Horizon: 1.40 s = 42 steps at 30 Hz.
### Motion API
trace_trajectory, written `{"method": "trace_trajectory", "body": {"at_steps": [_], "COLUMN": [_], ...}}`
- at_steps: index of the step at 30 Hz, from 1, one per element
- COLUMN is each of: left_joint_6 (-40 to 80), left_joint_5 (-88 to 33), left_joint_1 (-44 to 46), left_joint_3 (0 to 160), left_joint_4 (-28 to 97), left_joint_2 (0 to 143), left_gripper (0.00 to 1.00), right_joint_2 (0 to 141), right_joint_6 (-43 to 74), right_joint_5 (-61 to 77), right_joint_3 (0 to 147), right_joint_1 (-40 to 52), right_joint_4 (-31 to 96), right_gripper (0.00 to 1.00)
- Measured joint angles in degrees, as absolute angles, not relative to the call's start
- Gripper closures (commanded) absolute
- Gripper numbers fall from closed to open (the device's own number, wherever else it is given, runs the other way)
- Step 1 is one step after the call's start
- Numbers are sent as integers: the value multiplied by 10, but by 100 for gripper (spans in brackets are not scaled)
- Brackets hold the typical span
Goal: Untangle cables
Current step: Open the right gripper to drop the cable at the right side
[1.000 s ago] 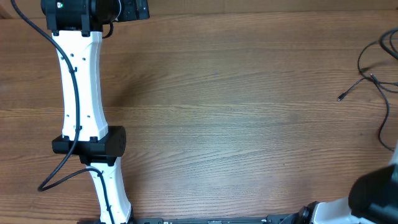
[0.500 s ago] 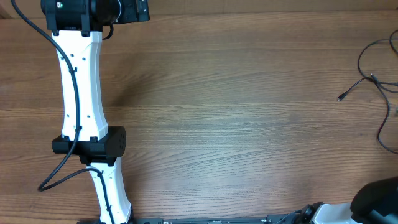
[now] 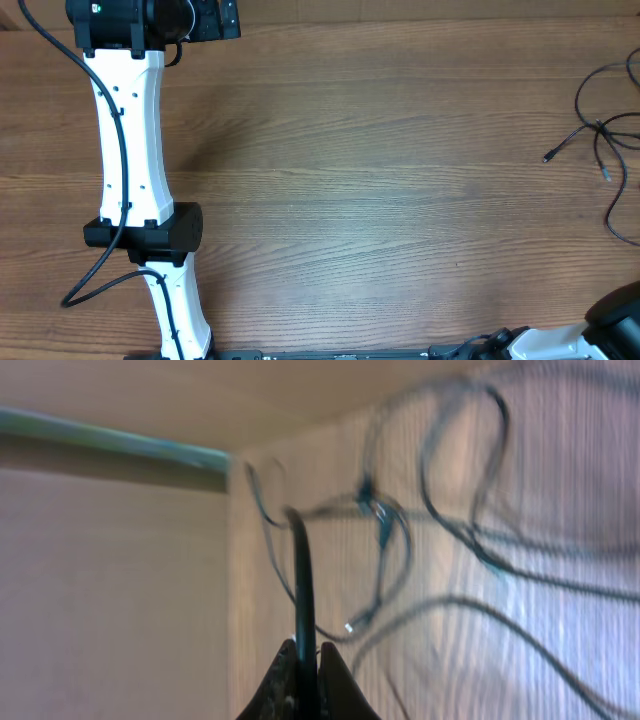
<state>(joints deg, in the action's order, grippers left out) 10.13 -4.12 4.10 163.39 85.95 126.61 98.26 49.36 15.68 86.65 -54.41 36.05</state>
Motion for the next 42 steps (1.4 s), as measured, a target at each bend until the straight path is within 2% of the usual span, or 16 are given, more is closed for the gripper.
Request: {"method": "trace_trajectory", "body": {"at_steps": [9, 15, 21, 22, 23, 24, 28, 29, 30, 31, 34, 38, 42], "left_joint_6": [88, 86, 84, 84, 84, 84, 84, 84, 84, 84, 84, 84, 84], "left_joint_5": [-41, -41, -41, -41, -41, -41, -41, -41, -41, -41, -41, -41, -41], "left_joint_1": [41, 41, 41, 41, 41, 41, 41, 41, 41, 41, 41, 41, 41], "left_joint_3": [1634, 1634, 1634, 1634, 1634, 1634, 1634, 1634, 1634, 1634, 1634, 1634, 1634], "left_joint_4": [868, 868, 868, 868, 868, 868, 868, 868, 868, 868, 866, 866, 862], "left_joint_2": [1266, 1266, 1266, 1266, 1266, 1266, 1266, 1266, 1266, 1266, 1266, 1266, 1266], "left_gripper": [0, 0, 0, 0, 0, 0, 0, 0, 0, 0, 0, 0, 0], "right_joint_2": [993, 993, 993, 993, 993, 993, 993, 993, 993, 992, 972, 892, 792], "right_joint_6": [519, 523, 525, 525, 528, 524, 522, 518, 507, 500, 476, 433, 375], "right_joint_5": [205, 160, 131, 129, 126, 125, 129, 138, 149, 161, 182, 158, 137], "right_joint_3": [740, 676, 628, 617, 609, 604, 597, 597, 598, 598, 600, 641, 711], "right_joint_1": [-639, -708, -731, -731, -731, -731, -731, -730, -730, -730, -720, -673, -604], "right_joint_4": [319, 315, 261, 248, 240, 236, 212, 203, 196, 195, 184, 180, 165], "right_gripper": [96, 96, 96, 73, 13, 0, 0, 8, 24, 29, 27, 14, 14]}}
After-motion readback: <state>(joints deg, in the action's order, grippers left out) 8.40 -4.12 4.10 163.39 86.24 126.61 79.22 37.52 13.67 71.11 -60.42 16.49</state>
